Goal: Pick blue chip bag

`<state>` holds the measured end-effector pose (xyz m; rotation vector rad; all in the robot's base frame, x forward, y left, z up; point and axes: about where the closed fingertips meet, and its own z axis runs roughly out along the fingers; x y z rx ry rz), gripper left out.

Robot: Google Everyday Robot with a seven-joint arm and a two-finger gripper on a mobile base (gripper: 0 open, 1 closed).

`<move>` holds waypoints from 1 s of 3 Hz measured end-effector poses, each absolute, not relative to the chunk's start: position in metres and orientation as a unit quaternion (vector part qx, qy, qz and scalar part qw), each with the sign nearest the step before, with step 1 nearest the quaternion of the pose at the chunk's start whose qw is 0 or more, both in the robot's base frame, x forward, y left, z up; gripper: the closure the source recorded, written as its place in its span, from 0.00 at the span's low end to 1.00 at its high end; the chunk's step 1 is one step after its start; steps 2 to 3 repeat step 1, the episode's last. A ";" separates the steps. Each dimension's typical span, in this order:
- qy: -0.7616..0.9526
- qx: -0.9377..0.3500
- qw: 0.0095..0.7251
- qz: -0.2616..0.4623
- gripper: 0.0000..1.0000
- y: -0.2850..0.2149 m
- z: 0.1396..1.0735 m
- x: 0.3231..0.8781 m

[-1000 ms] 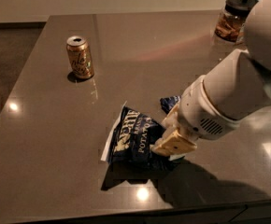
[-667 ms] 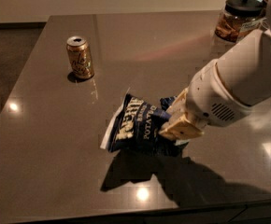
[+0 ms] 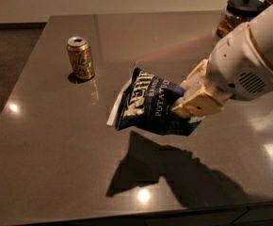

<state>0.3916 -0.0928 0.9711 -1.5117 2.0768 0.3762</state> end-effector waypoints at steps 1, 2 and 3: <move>0.770 -0.561 0.269 0.139 1.00 -0.093 0.971 0.392; 0.770 -0.561 0.269 0.139 1.00 -0.093 0.971 0.392; 0.770 -0.561 0.269 0.139 1.00 -0.093 0.971 0.392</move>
Offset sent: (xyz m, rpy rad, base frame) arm 0.0000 0.0000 0.0000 0.0000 0.0000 0.0000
